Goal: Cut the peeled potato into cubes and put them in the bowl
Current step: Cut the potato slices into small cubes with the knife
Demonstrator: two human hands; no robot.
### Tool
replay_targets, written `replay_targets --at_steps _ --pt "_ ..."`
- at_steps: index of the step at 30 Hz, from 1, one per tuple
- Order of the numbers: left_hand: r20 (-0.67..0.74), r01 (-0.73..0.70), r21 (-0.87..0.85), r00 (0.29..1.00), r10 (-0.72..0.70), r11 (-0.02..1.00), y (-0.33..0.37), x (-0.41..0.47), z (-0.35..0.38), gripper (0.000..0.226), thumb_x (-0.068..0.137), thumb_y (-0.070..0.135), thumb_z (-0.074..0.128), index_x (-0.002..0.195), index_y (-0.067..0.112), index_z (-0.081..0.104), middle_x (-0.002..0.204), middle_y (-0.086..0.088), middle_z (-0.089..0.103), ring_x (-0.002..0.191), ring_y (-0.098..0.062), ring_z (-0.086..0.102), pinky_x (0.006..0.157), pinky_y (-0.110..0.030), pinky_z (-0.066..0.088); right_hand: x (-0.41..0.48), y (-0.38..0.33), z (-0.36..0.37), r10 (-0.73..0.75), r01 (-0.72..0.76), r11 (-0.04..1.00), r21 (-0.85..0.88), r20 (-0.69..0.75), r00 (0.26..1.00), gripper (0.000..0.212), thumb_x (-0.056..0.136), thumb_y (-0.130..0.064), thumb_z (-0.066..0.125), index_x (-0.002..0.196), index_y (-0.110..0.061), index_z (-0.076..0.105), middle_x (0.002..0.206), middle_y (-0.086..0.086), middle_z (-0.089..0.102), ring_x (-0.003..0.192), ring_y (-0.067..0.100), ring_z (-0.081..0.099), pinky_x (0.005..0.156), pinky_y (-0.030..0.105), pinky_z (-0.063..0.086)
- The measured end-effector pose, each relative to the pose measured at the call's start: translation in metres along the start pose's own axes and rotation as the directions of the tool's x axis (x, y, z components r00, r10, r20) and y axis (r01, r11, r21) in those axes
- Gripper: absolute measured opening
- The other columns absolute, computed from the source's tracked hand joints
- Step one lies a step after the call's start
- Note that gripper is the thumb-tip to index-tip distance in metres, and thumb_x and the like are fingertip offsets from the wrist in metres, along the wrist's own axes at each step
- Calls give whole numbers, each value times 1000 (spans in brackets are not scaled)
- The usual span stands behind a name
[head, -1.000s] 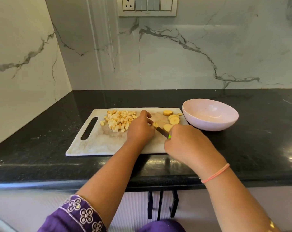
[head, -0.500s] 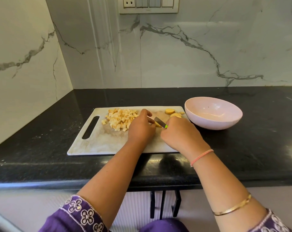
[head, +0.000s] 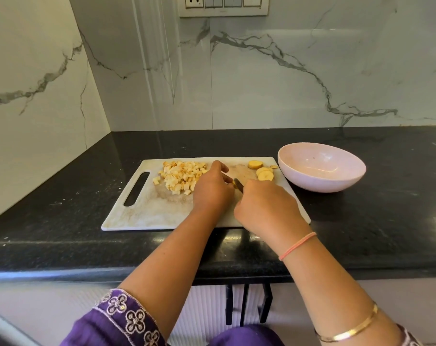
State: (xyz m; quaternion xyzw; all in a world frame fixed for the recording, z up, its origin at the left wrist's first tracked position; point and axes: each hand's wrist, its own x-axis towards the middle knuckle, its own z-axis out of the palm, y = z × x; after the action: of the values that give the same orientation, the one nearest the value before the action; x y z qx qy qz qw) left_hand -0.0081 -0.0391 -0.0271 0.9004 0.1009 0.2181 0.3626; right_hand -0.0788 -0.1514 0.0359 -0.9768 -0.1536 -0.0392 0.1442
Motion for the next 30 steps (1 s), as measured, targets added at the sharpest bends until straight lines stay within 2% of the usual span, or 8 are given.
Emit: replay_targets --at_steps 4,9,11,14,18,20,26,30 --pt "5 0 12 1000 0 1000 -3 1 -1 29 88 16 64 113 21 51 103 5 67 85 -11 59 63 -23 47 -15 1 -4 -44 44 999 1 -1 999 15 94 -23 48 81 -19 42 67 -4 38 70 14 47 58 25 34" --pt "23 -29 28 999 28 999 -2 -1 -2 29 89 16 59 116 19 50 106 3 67 90 -14 59 71 -29 50 -22 12 -16 -5 4 999 42 11 1000 28 93 -21 45 66 -19 37 66 -2 40 57 9 36 47 24 22" --pt "44 -58 43 997 56 997 0 -5 -4 32 88 18 57 119 20 49 107 3 65 90 -14 58 71 -28 48 -22 17 -18 5 -3 997 73 -27 1000 25 93 -20 44 68 -16 42 64 -2 42 57 11 39 47 23 21" --pt "68 -105 116 993 98 988 3 -8 -2 37 86 28 57 122 24 51 105 5 62 93 -15 57 73 -29 47 -22 23 -22 33 -24 992 126 -76 997 22 92 -19 44 70 -15 45 63 -1 43 69 18 41 47 23 23" --pt "138 -165 270 982 132 948 5 -4 3 32 88 42 52 119 32 58 114 0 57 106 -22 52 83 -32 45 -15 31 -26 54 -39 987 159 -89 995 15 90 -18 45 80 -12 54 62 0 44 57 14 40 47 26 26" --pt "160 -179 321 978 133 930 6 -3 4 30 90 44 50 115 33 62 114 -1 55 106 -23 51 84 -33 44 -13 34 -25 57 -42 986 163 -91 994 13 90 -18 45 85 -12 56 62 0 44 57 12 40 47 26 27" --pt "179 -220 310 969 171 925 12 4 -1 19 90 28 52 104 27 66 109 -1 61 99 -21 55 76 -30 46 -9 39 -18 58 -42 978 205 -70 996 10 91 -19 46 85 -13 50 59 -1 42 55 13 40 47 26 26" --pt "150 -198 229 974 167 953 6 3 -7 30 87 13 52 114 21 59 116 1 63 102 -18 58 77 -29 48 -6 39 -11 72 -60 978 201 -52 996 13 91 -22 45 92 -12 53 64 0 43 69 21 50 54 27 33"
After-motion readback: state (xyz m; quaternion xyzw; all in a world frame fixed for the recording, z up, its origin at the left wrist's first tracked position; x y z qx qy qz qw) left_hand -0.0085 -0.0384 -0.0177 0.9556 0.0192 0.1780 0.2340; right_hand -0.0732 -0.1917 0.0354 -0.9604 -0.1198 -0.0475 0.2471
